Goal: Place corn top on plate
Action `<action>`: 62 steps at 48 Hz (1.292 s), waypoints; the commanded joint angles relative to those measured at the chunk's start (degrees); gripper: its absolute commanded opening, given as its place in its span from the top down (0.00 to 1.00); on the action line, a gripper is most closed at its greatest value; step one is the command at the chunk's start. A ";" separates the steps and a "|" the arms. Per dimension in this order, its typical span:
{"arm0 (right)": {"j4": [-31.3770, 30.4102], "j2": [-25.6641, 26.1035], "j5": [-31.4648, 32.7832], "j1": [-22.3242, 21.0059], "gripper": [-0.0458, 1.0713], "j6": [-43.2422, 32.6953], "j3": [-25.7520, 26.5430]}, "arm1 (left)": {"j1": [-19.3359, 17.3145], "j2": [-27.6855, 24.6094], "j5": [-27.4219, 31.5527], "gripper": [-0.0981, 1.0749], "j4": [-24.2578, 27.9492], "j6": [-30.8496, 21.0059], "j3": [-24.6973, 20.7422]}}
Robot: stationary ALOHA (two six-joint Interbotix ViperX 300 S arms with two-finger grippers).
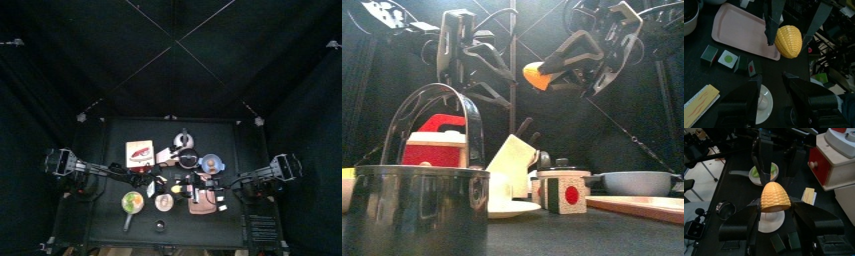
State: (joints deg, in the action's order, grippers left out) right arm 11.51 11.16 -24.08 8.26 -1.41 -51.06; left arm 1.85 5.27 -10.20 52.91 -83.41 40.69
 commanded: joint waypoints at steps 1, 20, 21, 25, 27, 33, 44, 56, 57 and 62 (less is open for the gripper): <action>0.09 1.67 0.62 0.26 0.38 -0.09 0.44 | -0.09 1.05 -0.18 0.26 0.00 0.09 -0.62; 10.81 6.15 14.77 1.14 0.37 -0.18 -4.22 | 2.37 7.65 -0.18 0.26 2.46 0.35 4.66; 11.78 6.42 15.38 1.14 0.37 -0.09 -4.75 | 2.72 8.17 -0.18 0.26 2.72 0.35 5.19; 15.47 7.21 17.58 1.23 0.37 -0.09 -6.77 | 4.48 10.55 0.44 0.25 3.60 0.35 7.56; 16.88 7.38 18.37 1.32 0.37 -0.09 -7.56 | 5.27 11.51 0.97 0.25 3.78 0.35 8.53; 18.46 7.03 20.57 1.67 0.37 -0.09 -9.67 | 7.38 13.54 3.16 0.25 4.83 0.44 11.25; 18.81 6.86 22.41 1.49 0.34 -0.09 -10.63 | 11.34 15.47 6.59 0.25 7.21 0.44 14.85; 18.81 6.59 24.26 1.41 0.24 -0.09 -10.81 | 14.68 15.64 10.90 0.25 6.59 0.35 16.35; 18.90 6.59 24.52 1.41 0.23 -0.18 -10.81 | 14.94 15.73 11.16 0.25 6.42 0.35 16.35; 18.90 6.59 25.31 1.23 0.19 -0.18 -10.63 | 16.17 15.64 13.45 0.24 5.01 0.44 16.44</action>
State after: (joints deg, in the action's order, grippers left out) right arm 30.23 17.23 0.88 9.67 -1.67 -62.31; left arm 17.14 20.65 1.93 58.71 -82.97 57.74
